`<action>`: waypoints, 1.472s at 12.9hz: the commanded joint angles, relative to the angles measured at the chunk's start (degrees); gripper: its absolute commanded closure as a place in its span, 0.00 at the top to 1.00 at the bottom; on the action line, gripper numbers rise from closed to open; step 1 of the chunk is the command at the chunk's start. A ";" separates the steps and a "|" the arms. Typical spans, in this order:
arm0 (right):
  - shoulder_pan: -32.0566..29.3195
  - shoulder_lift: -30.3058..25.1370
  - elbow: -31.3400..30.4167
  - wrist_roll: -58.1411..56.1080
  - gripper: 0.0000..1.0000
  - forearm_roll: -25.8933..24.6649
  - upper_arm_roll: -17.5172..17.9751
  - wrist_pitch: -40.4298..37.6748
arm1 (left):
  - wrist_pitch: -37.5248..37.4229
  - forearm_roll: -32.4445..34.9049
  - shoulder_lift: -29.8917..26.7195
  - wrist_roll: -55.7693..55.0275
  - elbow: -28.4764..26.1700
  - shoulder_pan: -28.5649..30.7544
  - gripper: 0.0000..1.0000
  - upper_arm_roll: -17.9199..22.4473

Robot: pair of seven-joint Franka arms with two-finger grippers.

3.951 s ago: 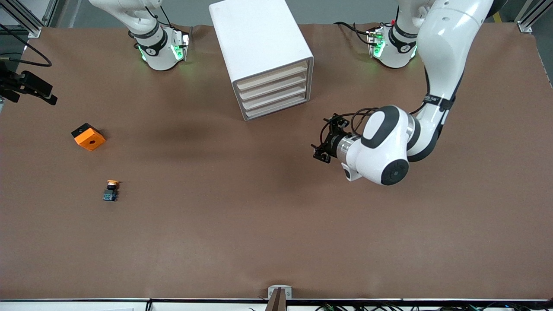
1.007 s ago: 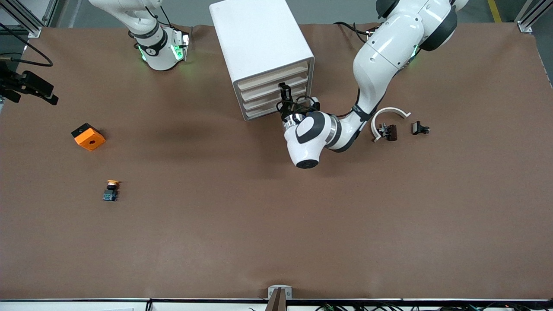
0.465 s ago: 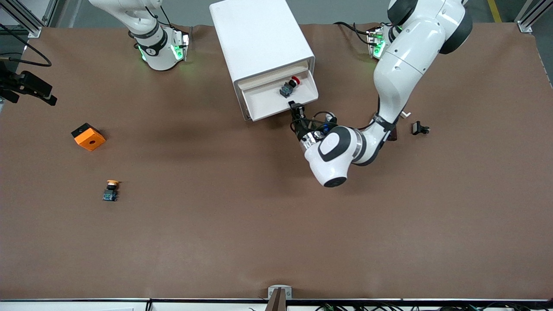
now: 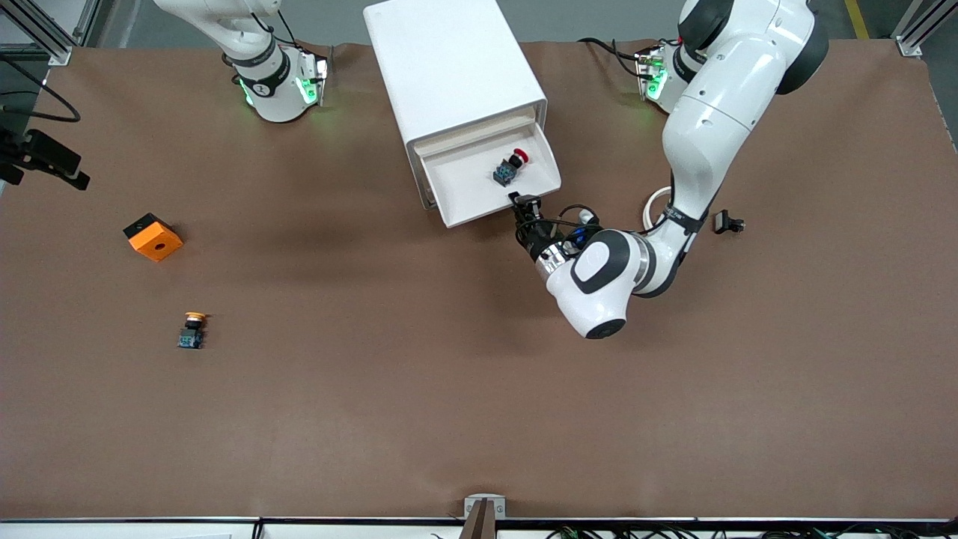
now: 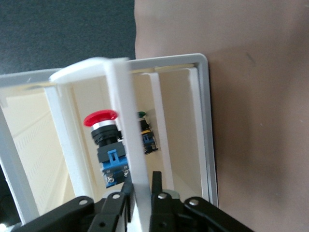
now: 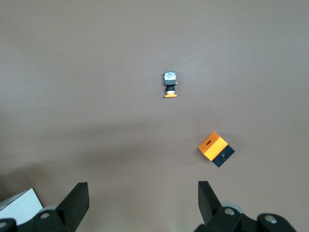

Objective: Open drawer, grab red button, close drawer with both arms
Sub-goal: 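Pull the top drawer open with the left gripper, then withdraw the left gripper while the right gripper reaches toward the cabinet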

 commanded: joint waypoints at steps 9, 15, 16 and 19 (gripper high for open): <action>-0.82 11.68 4.26 -0.70 1.00 -1.42 0.31 1.34 | -0.71 2.25 -4.60 14.32 12.58 12.14 1.00 2.32; 1.89 11.87 3.91 6.04 1.00 -0.36 0.84 0.90 | 12.72 2.08 -9.26 26.40 12.93 16.02 1.00 6.89; 4.34 11.79 4.00 10.59 1.00 -0.36 0.84 0.38 | 14.82 2.08 -9.44 27.54 13.20 16.19 1.00 6.89; 11.81 11.78 4.26 28.51 1.00 0.77 0.93 -0.68 | 17.39 2.25 -9.88 40.15 12.94 16.28 1.00 8.99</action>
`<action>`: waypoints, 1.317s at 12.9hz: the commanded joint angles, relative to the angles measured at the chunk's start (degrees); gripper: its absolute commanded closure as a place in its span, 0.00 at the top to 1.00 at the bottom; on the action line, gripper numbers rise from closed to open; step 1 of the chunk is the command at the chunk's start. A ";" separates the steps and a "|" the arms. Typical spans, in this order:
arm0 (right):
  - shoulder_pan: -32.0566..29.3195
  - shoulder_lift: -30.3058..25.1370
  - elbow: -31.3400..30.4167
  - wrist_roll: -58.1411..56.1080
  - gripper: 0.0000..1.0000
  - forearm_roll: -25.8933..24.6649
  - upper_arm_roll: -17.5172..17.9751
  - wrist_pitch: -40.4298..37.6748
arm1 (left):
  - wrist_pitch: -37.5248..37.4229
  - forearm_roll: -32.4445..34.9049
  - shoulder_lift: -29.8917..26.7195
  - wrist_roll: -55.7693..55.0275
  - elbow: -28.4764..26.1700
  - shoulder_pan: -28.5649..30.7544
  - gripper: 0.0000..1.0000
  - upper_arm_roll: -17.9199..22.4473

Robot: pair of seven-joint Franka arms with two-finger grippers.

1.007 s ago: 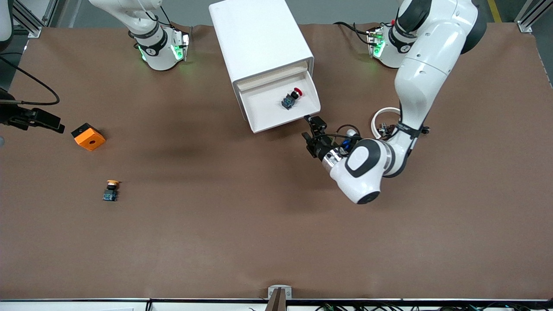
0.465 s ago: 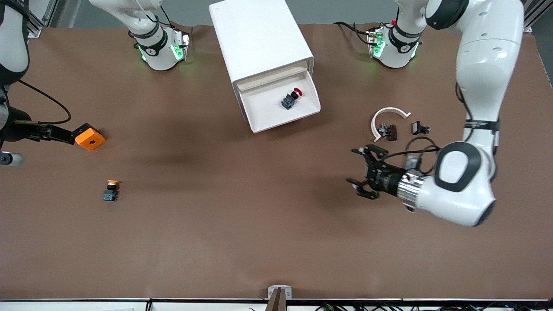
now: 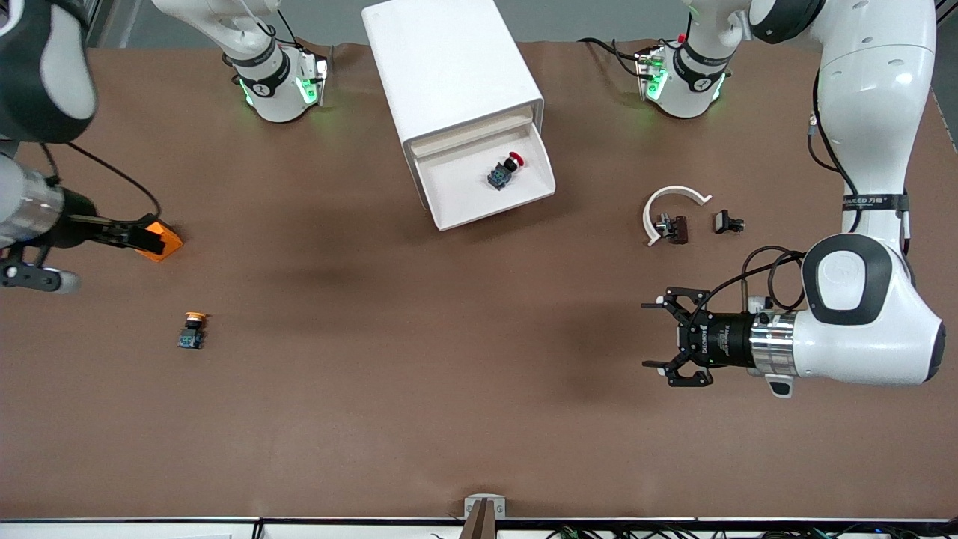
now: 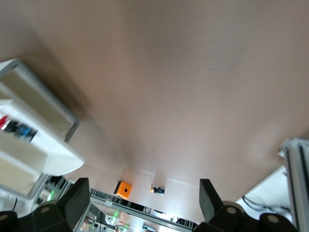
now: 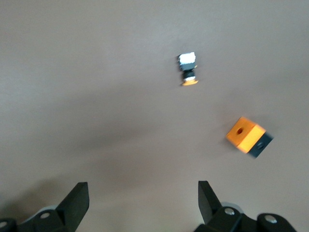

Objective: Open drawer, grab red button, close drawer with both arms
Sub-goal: 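Reach the right gripper into the open drawer toward the red button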

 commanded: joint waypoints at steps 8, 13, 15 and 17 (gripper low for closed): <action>19.11 0.74 0.52 32.08 1.00 11.57 -0.16 0.84 | 0.55 16.45 -4.37 20.82 -2.03 -6.06 1.00 -0.40; 30.36 6.44 0.96 47.45 1.00 13.68 -0.24 10.85 | 1.34 25.03 -3.84 29.57 -2.90 -11.80 1.00 -0.76; 35.02 8.72 0.88 54.40 1.00 13.16 -0.24 12.88 | 1.25 26.25 -4.45 31.71 -4.31 -12.85 1.00 -0.67; 38.10 11.18 0.88 58.88 1.00 12.89 -0.33 16.91 | -0.33 31.95 -4.72 32.76 -5.36 -13.82 1.00 -1.19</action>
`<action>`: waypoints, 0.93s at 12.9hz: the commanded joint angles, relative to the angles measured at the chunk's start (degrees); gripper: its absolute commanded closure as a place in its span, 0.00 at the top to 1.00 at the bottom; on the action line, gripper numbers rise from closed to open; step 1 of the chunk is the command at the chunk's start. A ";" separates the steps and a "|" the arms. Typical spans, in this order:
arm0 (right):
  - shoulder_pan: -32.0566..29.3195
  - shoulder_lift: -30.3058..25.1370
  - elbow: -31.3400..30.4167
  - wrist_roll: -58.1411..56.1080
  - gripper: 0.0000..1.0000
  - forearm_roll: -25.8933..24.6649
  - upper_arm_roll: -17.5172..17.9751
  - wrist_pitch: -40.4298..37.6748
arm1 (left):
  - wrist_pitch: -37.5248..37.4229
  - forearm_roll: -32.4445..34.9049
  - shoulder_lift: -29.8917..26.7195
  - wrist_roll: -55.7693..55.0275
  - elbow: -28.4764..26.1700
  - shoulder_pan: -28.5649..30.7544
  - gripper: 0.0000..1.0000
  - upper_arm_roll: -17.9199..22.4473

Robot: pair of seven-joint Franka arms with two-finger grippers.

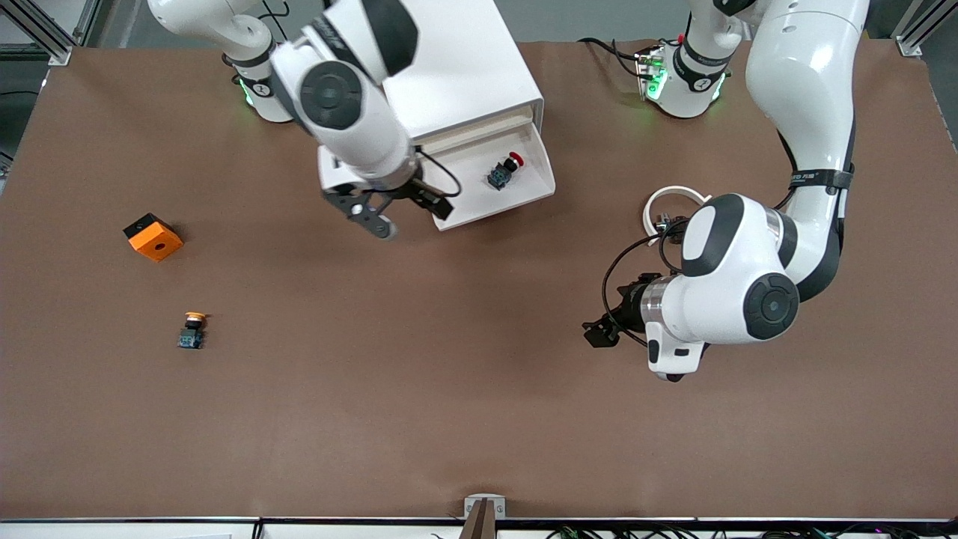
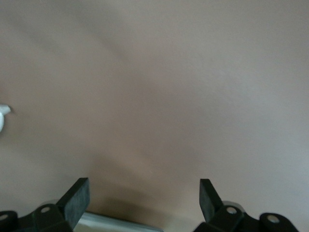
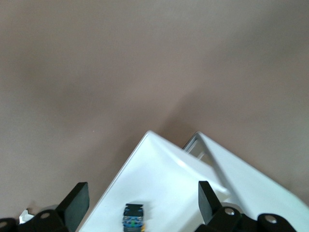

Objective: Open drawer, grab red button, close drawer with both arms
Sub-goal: 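Reach the right gripper into the open drawer toward the red button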

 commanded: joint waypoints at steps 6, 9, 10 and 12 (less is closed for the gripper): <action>8.43 7.45 1.06 8.32 1.00 -1.14 -0.91 7.78 | 4.96 11.44 -12.96 5.85 -21.99 2.05 1.00 -5.80; 11.42 9.12 1.06 8.51 1.00 -2.46 -0.91 7.96 | 19.63 11.09 -18.17 5.86 -36.50 5.75 1.00 -10.98; 12.04 9.48 1.06 8.60 1.00 -3.34 -0.91 7.87 | 22.11 11.17 -18.09 5.86 -38.10 5.75 1.00 -11.61; 13.01 10.01 1.06 9.47 1.00 -4.14 -0.91 7.87 | 22.31 11.52 -18.26 5.86 -39.17 5.14 1.00 -11.88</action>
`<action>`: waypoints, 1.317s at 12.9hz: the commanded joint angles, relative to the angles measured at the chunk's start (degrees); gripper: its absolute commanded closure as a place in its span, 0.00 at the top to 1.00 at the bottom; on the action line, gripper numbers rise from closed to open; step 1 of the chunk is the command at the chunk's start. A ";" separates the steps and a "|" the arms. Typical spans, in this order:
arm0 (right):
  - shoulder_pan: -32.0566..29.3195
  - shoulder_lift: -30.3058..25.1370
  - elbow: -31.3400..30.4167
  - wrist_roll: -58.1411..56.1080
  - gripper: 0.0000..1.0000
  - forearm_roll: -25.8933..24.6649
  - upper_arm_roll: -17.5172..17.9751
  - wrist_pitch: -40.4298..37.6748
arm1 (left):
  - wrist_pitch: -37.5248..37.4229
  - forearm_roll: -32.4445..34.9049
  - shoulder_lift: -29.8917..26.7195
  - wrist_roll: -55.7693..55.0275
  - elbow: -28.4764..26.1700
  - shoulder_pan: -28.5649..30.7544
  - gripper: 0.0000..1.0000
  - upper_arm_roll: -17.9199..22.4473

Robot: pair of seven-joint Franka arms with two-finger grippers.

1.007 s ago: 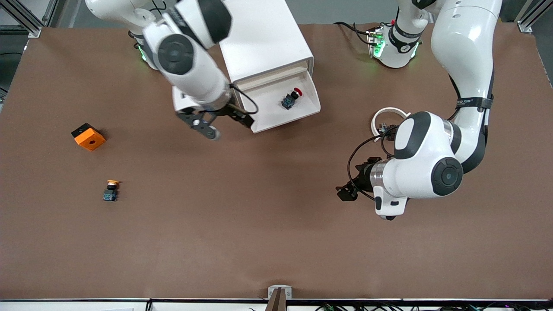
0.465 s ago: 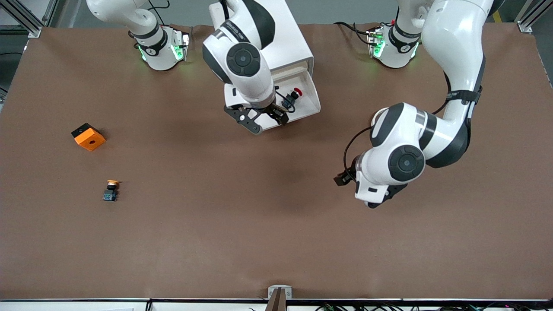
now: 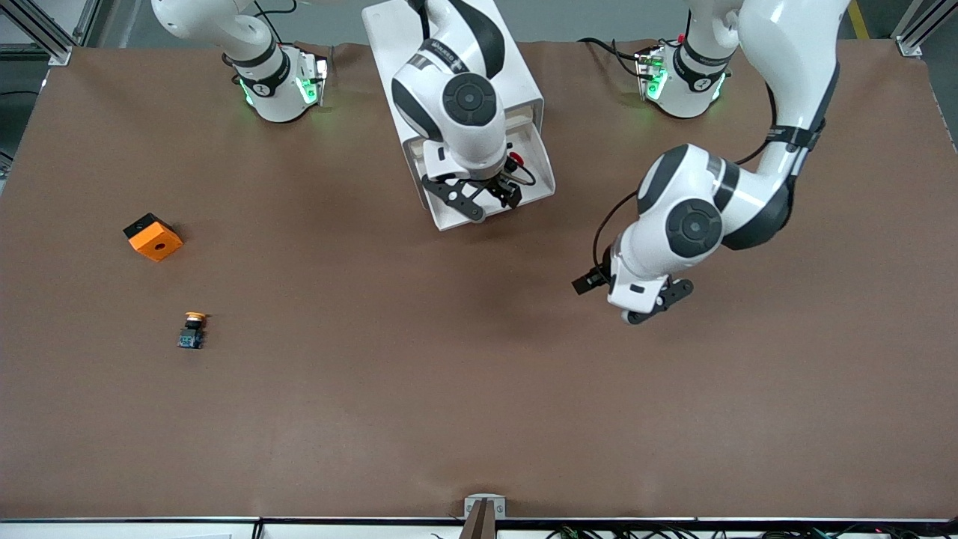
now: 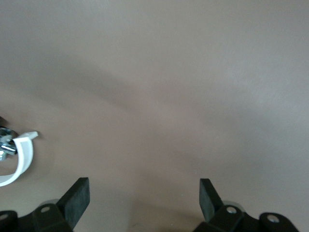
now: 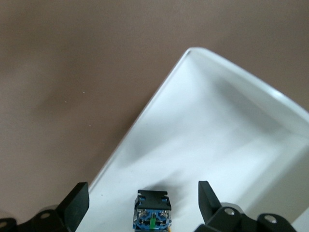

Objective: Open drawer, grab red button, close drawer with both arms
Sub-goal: 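Grasp the red button with the right gripper while the left gripper approaches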

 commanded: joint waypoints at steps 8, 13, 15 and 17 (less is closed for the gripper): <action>3.60 1.91 1.01 4.23 1.00 -1.74 -0.68 0.21 | 1.60 1.19 -3.15 1.30 -4.55 0.12 1.00 -4.71; 3.96 2.27 1.01 4.75 1.00 -1.65 -0.68 0.47 | 1.60 1.19 -2.71 0.07 -3.50 -0.14 1.00 -4.62; 4.48 2.44 1.01 5.11 1.00 -1.74 -0.68 1.00 | 1.68 1.19 -2.36 -1.50 -3.05 -0.14 1.00 -4.53; 4.66 3.32 1.01 5.11 1.00 -1.74 -0.68 1.17 | 1.60 1.19 -2.71 -3.36 -2.88 0.03 1.00 -4.62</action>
